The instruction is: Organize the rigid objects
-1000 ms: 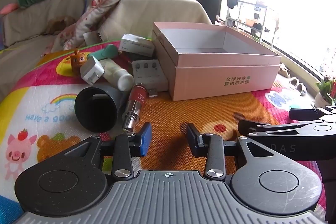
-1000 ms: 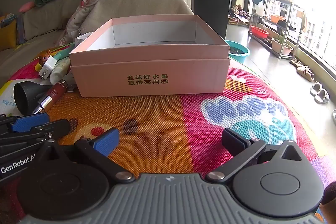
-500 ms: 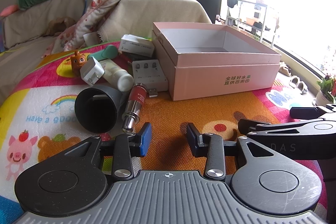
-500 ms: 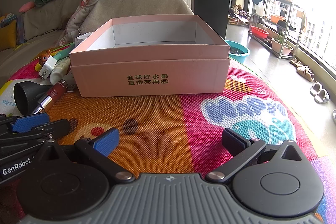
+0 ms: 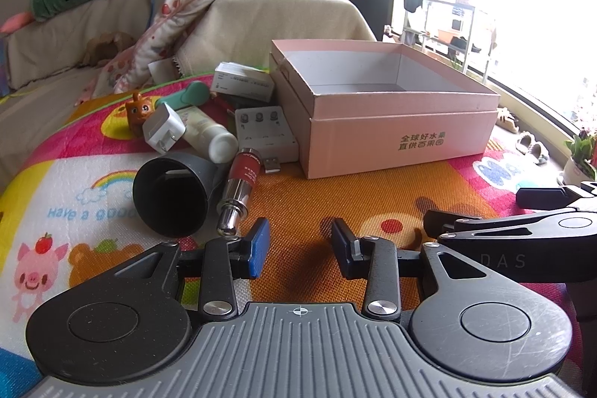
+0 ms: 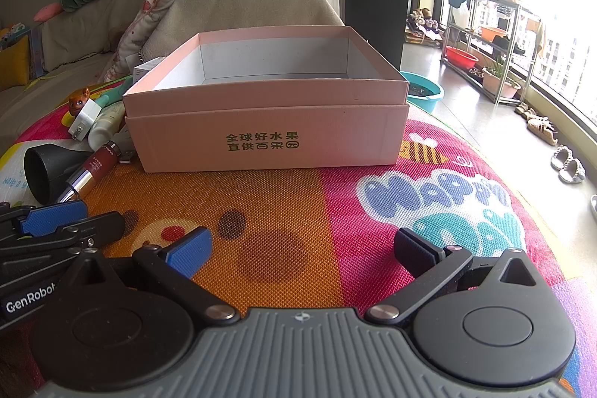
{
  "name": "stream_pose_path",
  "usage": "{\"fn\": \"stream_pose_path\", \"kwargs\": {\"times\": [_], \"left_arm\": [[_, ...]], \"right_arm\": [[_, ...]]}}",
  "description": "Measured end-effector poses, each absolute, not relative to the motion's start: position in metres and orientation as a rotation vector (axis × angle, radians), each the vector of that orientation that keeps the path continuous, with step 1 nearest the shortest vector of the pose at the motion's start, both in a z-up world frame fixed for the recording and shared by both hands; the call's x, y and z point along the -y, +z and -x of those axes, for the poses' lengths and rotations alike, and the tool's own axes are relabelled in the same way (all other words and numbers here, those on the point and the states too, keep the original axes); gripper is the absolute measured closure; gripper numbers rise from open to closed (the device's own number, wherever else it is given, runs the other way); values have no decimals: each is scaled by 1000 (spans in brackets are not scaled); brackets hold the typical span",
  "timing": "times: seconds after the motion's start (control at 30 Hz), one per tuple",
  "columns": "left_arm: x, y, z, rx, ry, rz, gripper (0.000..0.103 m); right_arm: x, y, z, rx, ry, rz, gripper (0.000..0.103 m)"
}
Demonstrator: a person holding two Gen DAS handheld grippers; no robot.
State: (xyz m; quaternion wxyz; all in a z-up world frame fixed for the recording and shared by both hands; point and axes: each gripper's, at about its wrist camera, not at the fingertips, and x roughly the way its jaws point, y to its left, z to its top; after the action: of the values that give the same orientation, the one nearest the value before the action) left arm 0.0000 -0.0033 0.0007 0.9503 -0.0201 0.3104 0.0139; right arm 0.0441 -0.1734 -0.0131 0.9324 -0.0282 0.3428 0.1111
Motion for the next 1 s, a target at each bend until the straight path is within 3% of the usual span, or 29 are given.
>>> {"fn": "stream_pose_path", "kwargs": {"times": [1.0], "left_arm": [[5, 1, 1, -631, 30, 37, 62]], "right_arm": [[173, -14, -45, -702, 231, 49, 0]]}}
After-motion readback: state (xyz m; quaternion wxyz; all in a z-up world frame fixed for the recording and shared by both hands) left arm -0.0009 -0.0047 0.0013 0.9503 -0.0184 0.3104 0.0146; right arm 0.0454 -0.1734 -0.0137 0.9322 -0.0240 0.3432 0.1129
